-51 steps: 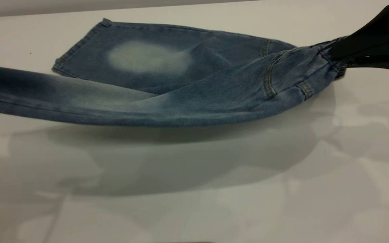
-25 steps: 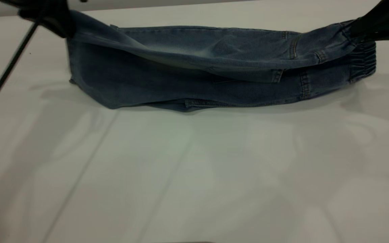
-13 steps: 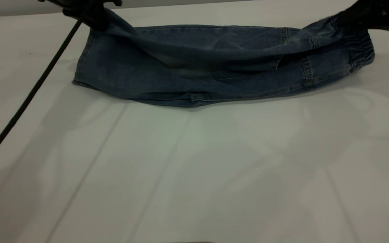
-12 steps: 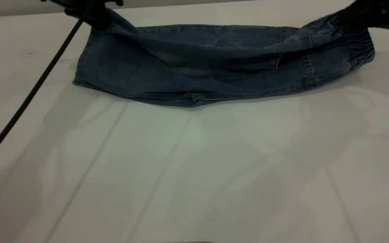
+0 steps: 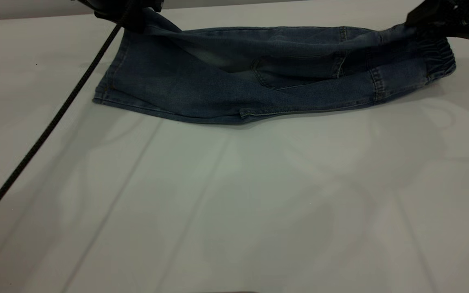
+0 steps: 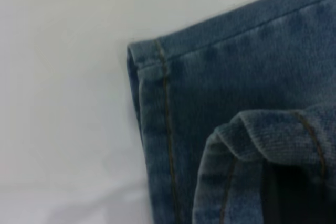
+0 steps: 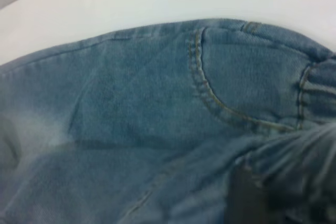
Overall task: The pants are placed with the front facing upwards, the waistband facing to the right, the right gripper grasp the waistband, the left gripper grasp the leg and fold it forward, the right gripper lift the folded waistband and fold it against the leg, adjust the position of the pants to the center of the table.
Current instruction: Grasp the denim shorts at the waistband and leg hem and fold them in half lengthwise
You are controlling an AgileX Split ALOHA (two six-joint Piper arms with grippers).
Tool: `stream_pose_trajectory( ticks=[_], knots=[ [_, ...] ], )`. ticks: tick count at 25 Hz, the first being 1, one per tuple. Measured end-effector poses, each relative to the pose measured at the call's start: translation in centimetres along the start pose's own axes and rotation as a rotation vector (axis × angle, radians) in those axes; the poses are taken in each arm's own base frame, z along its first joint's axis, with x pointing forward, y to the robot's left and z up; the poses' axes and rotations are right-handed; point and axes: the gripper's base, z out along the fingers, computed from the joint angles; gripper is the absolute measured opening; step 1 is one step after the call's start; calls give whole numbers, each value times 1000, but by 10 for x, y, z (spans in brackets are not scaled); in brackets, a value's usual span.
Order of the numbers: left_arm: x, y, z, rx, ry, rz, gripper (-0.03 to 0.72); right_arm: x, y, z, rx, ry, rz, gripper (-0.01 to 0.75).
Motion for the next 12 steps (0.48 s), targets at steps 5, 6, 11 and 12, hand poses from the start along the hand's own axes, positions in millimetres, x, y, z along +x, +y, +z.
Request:
stream_pose_trajectory(
  ticks=[5, 6, 11, 12],
  knots=[
    [-1, 0, 0, -1, -9, 6, 190, -7, 4, 0, -25, -16, -5, 645],
    [-1, 0, 0, -1, -11, 6, 213, -7, 4, 0, -25, -13, -4, 664],
    [-11, 1, -3, -6, -48, 17, 342, -10, 10, -8, -33, 12, -6, 676],
    [-14, 1, -4, -8, -56, 23, 369, -11, 12, -11, -40, 21, -9, 676]
  ],
)
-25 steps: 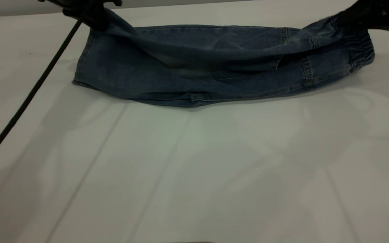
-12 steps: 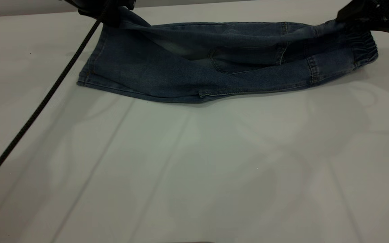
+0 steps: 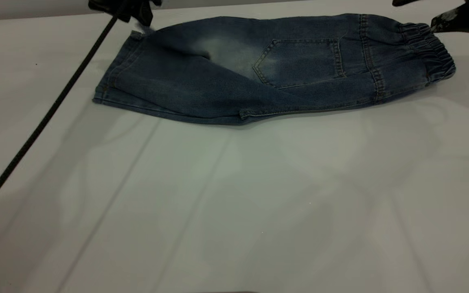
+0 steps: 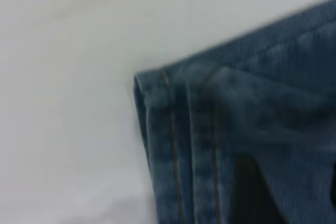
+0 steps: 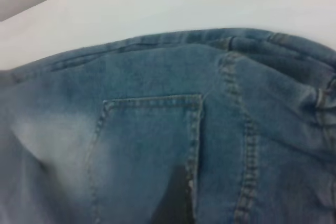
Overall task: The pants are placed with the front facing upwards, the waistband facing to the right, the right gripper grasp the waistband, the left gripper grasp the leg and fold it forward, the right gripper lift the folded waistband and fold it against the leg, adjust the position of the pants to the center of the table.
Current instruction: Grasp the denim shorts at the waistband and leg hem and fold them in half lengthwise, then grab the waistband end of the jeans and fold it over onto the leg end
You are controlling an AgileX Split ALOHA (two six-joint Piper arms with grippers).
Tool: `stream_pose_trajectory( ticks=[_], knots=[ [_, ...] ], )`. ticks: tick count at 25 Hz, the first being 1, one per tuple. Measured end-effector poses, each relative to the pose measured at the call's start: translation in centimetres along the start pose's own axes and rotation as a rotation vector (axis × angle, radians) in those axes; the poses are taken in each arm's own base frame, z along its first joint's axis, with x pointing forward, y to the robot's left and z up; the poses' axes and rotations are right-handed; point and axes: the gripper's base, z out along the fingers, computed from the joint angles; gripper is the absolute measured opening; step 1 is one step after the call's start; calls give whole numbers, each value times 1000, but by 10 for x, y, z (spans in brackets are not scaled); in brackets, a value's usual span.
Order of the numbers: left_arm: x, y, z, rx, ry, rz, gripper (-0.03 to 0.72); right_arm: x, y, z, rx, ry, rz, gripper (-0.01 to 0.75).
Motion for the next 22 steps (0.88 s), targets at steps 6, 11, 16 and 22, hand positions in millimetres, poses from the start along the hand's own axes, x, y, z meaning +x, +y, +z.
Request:
stream_pose_trajectory(
  ticks=[6, 11, 16, 22],
  knots=[
    [-19, 3, -13, 7, 103, 24, 473, 3, 4, -15, -85, 124, 112, 666],
    [-9, 2, -22, 40, 322, 101, 484, 19, 4, -20, -90, 314, 189, 657],
    [-3, 0, -26, 77, 412, 155, 484, 28, -2, -20, -28, 399, 224, 647],
    [-2, -3, -26, 107, 424, 129, 484, 32, -18, -9, 54, 358, 252, 638]
  ],
)
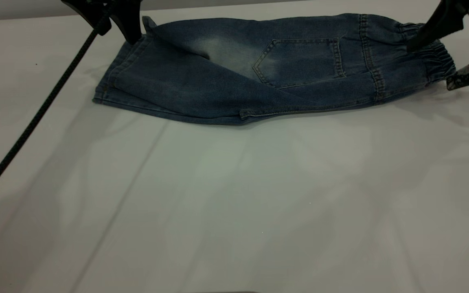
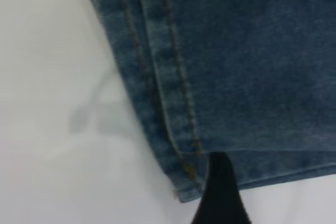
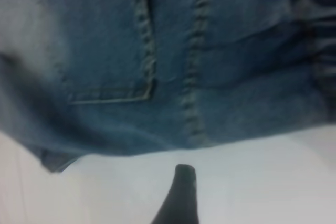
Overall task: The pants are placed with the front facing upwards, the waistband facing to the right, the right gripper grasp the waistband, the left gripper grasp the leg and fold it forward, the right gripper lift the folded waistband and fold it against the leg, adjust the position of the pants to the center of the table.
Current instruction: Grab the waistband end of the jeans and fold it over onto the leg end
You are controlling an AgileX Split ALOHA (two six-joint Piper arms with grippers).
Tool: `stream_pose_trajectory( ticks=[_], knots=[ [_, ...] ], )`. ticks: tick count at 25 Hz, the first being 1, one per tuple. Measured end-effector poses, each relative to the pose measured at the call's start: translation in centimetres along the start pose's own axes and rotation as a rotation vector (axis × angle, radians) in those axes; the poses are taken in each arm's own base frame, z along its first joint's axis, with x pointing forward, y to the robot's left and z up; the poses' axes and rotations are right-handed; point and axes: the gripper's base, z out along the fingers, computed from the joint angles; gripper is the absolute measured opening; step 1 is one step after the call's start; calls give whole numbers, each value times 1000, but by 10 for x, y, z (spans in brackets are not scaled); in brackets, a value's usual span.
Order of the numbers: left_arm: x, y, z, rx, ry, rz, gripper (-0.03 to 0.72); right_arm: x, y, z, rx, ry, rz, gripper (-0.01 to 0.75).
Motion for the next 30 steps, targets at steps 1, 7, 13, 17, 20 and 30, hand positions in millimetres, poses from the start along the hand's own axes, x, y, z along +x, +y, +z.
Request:
stream_pose_trajectory(
  ticks=[1, 7, 13, 17, 20, 30],
  knots=[
    [0, 0, 0, 4, 0, -3, 484, 0, -4, 3, 7, -1, 7, 636],
    [0, -1, 0, 9, 4, -5, 484, -6, -30, 14, -24, -59, 74, 626],
    [0, -1, 0, 9, 5, -5, 484, -15, -61, 14, -110, -173, 141, 618],
    [0, -2, 0, 17, 3, -12, 484, -18, -67, 21, -181, -211, 144, 609],
    [0, -4, 0, 27, 3, -4, 484, -22, -67, 28, -227, -218, 125, 596],
    [-13, -51, 1, 48, -43, 129, 484, -13, -53, 53, -242, -126, 33, 187]
  ],
)
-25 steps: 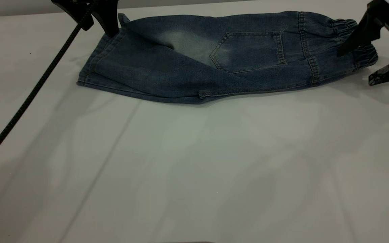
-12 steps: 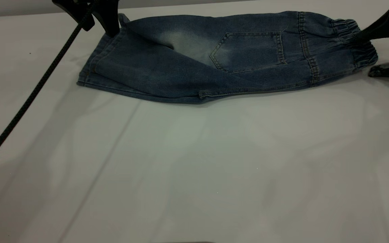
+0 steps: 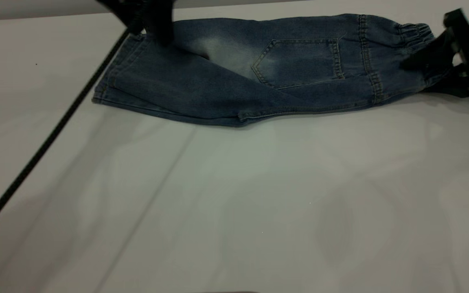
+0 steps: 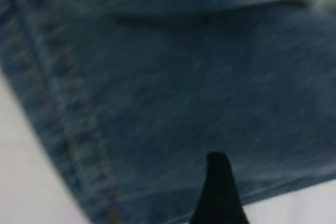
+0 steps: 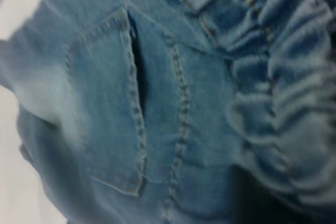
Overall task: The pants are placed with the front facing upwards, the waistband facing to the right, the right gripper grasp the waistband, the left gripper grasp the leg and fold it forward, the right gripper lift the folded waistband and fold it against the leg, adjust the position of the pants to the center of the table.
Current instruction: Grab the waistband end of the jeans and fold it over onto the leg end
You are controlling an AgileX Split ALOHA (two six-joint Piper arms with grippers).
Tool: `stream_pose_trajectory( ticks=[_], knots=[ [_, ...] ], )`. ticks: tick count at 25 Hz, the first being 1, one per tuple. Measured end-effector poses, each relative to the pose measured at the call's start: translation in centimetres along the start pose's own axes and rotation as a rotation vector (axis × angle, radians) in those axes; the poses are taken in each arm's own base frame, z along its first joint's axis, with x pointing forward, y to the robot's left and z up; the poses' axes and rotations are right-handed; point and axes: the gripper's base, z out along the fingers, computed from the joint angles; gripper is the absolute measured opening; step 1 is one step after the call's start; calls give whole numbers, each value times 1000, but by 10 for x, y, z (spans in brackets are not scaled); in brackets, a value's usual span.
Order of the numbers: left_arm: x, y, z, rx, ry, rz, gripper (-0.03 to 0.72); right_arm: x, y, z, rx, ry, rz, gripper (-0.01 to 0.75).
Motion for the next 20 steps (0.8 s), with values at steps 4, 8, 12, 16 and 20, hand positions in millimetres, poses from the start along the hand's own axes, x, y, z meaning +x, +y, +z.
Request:
stream_pose_trajectory(
  ticks=[4, 8, 12, 16, 20],
  knots=[
    [-11, -18, 4, -5, -69, 23, 484, 3, 8, 4, 3, 25, -50, 85],
    [-11, -39, 31, 10, -72, 34, 484, -5, 28, -8, 2, 18, -122, 84],
    [-2, -49, 66, 24, -37, 37, 482, -15, 64, -30, -16, -11, -198, 83],
    [5, -50, 84, 28, -17, 14, 482, -15, 96, -40, -53, -6, -247, 83],
    [8, -51, 91, 30, -8, 6, 482, -5, 124, -32, -99, 30, -284, 83]
  ],
)
